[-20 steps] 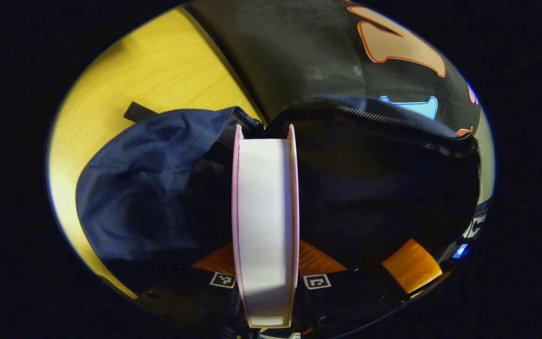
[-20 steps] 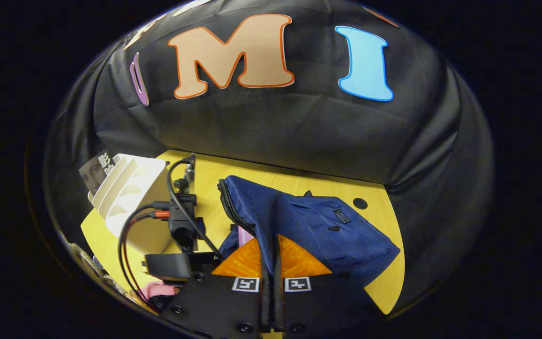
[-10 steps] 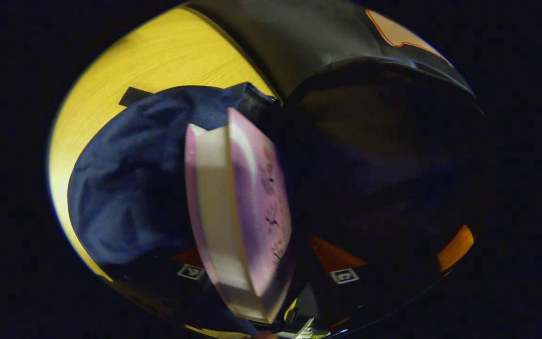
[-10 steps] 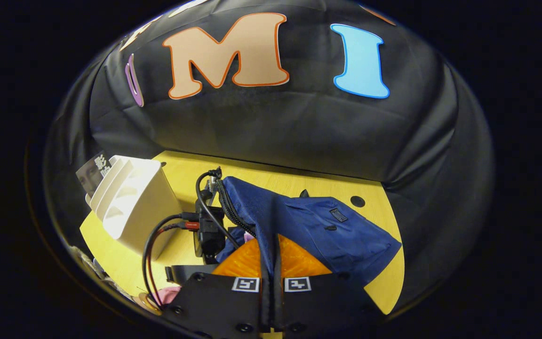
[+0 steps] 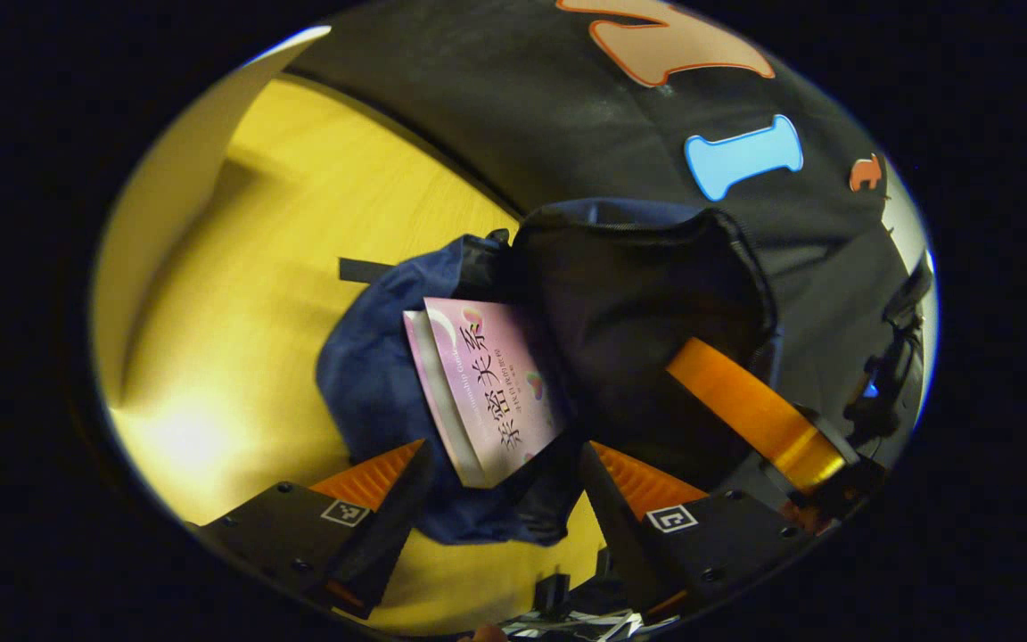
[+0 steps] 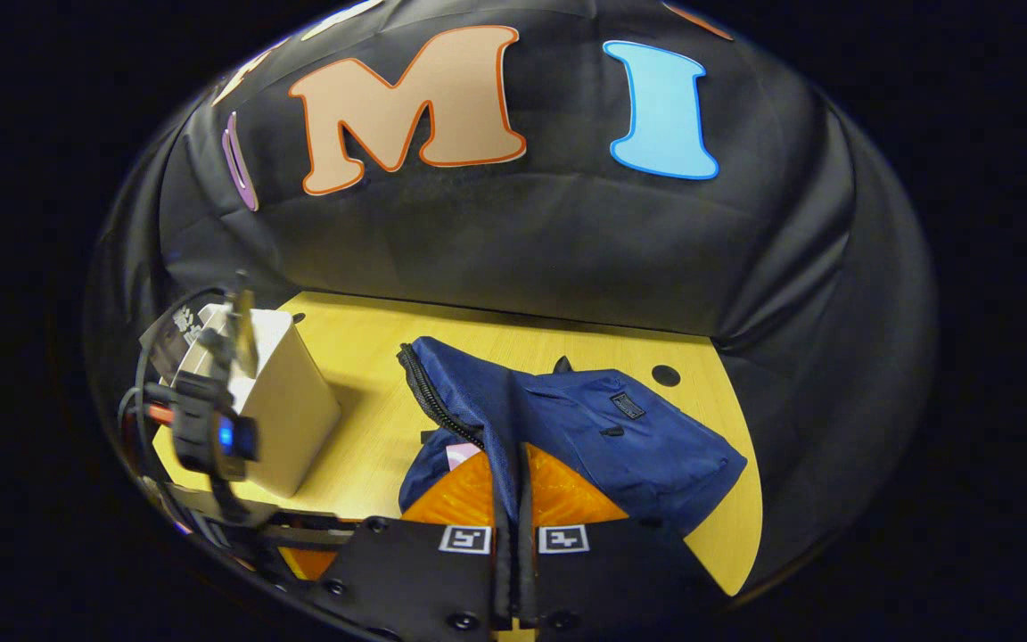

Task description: Open the schoolbag, grab two books from the bookshelf and put them into the schoolbag.

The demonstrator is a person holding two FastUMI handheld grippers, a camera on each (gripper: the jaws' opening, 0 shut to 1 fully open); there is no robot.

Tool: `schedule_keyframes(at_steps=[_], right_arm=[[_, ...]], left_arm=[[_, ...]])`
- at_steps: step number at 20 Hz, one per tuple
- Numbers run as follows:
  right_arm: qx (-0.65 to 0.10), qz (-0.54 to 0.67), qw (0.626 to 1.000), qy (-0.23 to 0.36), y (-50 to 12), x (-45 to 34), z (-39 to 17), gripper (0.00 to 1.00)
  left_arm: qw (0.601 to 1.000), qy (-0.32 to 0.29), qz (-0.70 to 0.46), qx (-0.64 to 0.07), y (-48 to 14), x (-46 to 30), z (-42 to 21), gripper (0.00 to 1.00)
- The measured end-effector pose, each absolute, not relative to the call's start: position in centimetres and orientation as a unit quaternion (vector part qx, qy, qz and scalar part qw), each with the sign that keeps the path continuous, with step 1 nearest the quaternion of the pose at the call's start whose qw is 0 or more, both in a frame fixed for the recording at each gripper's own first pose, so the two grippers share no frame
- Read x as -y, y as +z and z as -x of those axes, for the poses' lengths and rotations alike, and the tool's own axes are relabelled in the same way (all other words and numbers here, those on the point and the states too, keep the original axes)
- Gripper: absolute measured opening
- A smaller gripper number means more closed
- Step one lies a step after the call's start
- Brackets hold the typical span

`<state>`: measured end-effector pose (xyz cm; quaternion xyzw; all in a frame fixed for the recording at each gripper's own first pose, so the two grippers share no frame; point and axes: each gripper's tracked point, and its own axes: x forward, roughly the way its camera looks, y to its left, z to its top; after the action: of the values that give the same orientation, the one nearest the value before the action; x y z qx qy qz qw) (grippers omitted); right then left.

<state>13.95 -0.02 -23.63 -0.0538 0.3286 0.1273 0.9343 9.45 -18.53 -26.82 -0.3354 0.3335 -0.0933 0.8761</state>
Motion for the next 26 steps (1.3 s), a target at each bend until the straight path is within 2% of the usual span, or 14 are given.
schedule_keyframes(at_steps=[2, 3, 4, 8, 11, 14, 15, 16, 20, 23, 24, 26], right_arm=[[-0.33, 0.052, 0.935, 0.122, -23.7, 0.3, -14.0, 0.06], [-0.331, 0.051, 0.935, 0.119, -23.7, 0.3, -13.9, 0.06], [-0.329, 0.052, 0.936, 0.117, -23.6, 0.3, -14.0, 0.06], [-0.329, 0.055, 0.936, 0.109, -23.5, 0.2, -13.9, 0.06], [-0.329, 0.062, 0.937, 0.103, -23.6, 0.2, -13.9, 0.06], [-0.33, 0.07, 0.936, 0.098, -23.6, 0.1, -13.8, 0.06], [-0.331, 0.072, 0.936, 0.097, -23.6, 0.0, -13.7, 0.06], [-0.331, 0.075, 0.936, 0.095, -23.6, 0.0, -13.5, 0.06], [-0.335, 0.08, 0.935, 0.086, -23.8, -0.2, -12.9, 0.06], [-0.341, 0.069, 0.935, 0.073, -24.1, -0.2, -12.7, 0.05], [-0.342, 0.067, 0.935, 0.069, -24.2, -0.2, -12.6, 0.06], [-0.344, 0.065, 0.935, 0.063, -24.2, -0.2, -12.6, 0.06]], left_arm=[[0.885, -0.085, 0.317, -0.332, -25.3, 16.3, -7.3, 0.96], [0.888, -0.081, 0.311, -0.328, -24.0, 15.4, -6.4, 0.92], [0.892, -0.079, 0.305, -0.325, -22.6, 14.6, -5.5, 0.96], [0.901, -0.083, 0.303, -0.3, -16.1, 11.4, -2.5, 0.96], [0.914, -0.064, 0.293, -0.273, -11.5, 6.7, -0.3, 0.95], [0.93, -0.018, 0.274, -0.243, -8.7, -0.5, 2.0, 0.95], [0.934, 0.005, 0.265, -0.24, -8.2, -3.3, 3.0, 0.92], [0.937, 0.031, 0.256, -0.235, -7.7, -6.5, 3.8, 0.96], [0.937, 0.119, 0.248, -0.215, -5.4, -17.7, 6.8, 0.96], [0.938, 0.173, 0.214, -0.212, -4.4, -25.1, 8.3, 0.95], [0.937, 0.188, 0.199, -0.219, -4.4, -27.3, 8.6, 0.92], [0.933, 0.204, 0.178, -0.237, -3.9, -30.9, 9.1, 0.95]])
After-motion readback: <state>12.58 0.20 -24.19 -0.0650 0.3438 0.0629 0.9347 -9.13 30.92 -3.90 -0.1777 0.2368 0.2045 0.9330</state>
